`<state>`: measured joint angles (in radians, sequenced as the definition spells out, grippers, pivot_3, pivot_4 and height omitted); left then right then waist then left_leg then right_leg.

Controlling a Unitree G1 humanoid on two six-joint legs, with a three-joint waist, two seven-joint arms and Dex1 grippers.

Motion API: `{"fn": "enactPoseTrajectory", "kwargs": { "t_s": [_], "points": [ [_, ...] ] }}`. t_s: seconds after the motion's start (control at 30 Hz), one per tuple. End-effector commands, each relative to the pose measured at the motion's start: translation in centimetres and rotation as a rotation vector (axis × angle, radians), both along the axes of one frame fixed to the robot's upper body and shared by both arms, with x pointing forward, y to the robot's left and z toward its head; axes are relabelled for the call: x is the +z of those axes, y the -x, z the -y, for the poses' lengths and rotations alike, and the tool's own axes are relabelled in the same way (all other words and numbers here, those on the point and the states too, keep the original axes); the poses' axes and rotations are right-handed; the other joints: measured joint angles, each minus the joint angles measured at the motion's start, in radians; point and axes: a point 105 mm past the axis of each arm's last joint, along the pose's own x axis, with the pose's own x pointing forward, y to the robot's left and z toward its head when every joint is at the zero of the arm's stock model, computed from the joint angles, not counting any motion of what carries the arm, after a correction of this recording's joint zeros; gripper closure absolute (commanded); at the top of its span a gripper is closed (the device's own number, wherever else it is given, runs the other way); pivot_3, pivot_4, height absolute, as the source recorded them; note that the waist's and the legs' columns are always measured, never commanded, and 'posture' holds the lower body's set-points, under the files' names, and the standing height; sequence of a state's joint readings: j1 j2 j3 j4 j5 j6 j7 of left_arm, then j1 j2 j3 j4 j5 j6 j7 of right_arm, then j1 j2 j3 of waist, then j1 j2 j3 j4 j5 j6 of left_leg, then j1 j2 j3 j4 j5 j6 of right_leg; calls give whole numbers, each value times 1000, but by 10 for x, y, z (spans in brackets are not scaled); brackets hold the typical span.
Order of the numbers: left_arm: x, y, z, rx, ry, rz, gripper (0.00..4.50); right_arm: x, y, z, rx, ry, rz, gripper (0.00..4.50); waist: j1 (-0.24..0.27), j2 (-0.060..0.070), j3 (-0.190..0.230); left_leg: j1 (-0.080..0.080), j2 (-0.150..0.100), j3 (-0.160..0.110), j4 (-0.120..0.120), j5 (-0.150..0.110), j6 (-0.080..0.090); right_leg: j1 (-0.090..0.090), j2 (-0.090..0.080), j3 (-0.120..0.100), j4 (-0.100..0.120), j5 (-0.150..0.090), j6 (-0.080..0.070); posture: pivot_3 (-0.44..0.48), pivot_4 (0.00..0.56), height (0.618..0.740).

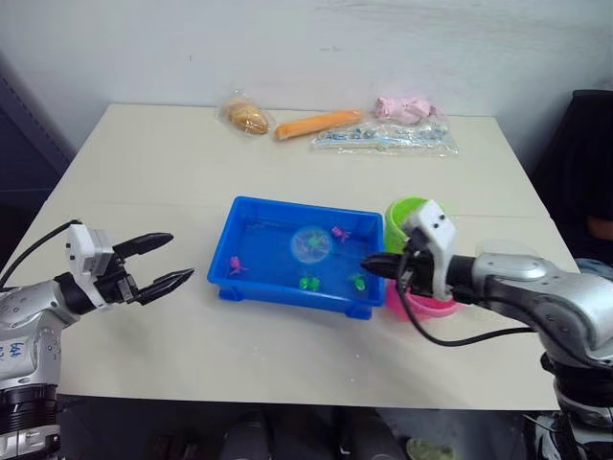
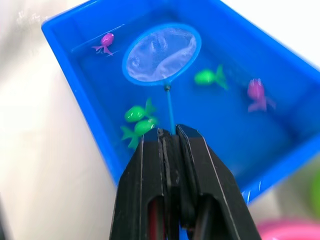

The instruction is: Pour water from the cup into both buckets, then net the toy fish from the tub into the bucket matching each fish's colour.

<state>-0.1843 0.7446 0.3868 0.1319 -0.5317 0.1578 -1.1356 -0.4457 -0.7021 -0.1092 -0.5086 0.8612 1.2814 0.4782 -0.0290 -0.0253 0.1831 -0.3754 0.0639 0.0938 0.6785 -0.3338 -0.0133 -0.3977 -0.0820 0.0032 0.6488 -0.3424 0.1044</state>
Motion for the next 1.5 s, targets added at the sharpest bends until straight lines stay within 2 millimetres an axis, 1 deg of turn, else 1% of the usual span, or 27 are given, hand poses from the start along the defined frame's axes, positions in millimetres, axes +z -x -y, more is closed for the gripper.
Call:
{"fn": "enactPoseTrajectory", "kwargs": {
  "t_s": [0.03,0.13,0.3,0.47,0.53,0.63,0.67,0.83,0.93,1.07,1.17,1.27,1.5],
  "points": [
    [13,-1,9,-39,5,43,38,5,12,5,-10,-21,-47,4500,-1,0,0,0,0,0,0,0,0,0,0,0,0,0,0,0,150,740],
    [14,-4,17,-79,-12,43,38,-1,12,14,-65,11,-104,4500,-2,0,0,0,0,0,-1,0,0,0,1,1,0,0,0,0,150,740],
    [13,-8,29,-134,-32,44,38,3,2,11,-126,-50,-119,4500,-7,0,0,1,0,1,-2,0,-1,-1,2,1,0,0,0,0,150,740],
    [15,-10,39,-169,-36,52,38,-8,-7,15,-203,10,-157,4500,-4,0,0,0,0,2,-5,1,-2,-2,2,0,-3,0,0,0,150,740],
    [16,-11,43,-178,-34,59,38,-8,-9,11,-199,6,-162,4500,-3,0,0,0,-1,3,-5,2,-3,-2,1,0,-3,0,0,0,150,740],
    [16,-12,46,-187,-36,66,38,-7,-11,7,-186,-2,-170,4500,-2,0,0,-2,-1,4,-5,3,-4,-4,2,1,-3,0,0,0,150,740],
    [16,-12,46,-188,-35,69,38,-11,-12,8,-194,20,-188,4500,-3,0,0,-2,-1,4,-6,3,-5,-5,2,1,-3,0,0,0,150,740],
    [17,-13,49,-188,-31,80,38,-13,-22,10,-256,44,-189,4500,-4,0,0,-3,-1,7,-9,3,-5,-10,2,3,-2,0,0,0,150,740],
    [18,-13,51,-190,-29,83,38,-17,-22,11,-253,73,-212,4500,-5,0,0,-10,0,7,-7,5,-7,-16,3,3,0,0,1,0,150,740],
    [18,-12,53,-195,-27,83,38,-12,-25,6,-263,47,-203,4500,-5,0,0,-12,0,6,-4,5,-7,-16,3,2,3,0,1,0,150,740],
    [18,-12,54,-198,-24,84,38,-10,-29,6,-301,35,-188,4500,-5,0,0,-12,0,6,-4,5,-7,-16,3,2,3,1,1,0,150,740],
    [17,-12,56,-202,-20,83,38,-2,-36,6,-352,14,-151,4500,-5,0,0,-12,0,6,-4,5,-7,-16,3,2,4,1,1,0,150,740],
    [17,-13,60,-212,-12,84,38,4,-41,9,-397,43,-103,4500,-4,0,0,-13,-1,6,-4,5,-7,-17,4,2,4,1,1,0,150,740]
  ]
}}
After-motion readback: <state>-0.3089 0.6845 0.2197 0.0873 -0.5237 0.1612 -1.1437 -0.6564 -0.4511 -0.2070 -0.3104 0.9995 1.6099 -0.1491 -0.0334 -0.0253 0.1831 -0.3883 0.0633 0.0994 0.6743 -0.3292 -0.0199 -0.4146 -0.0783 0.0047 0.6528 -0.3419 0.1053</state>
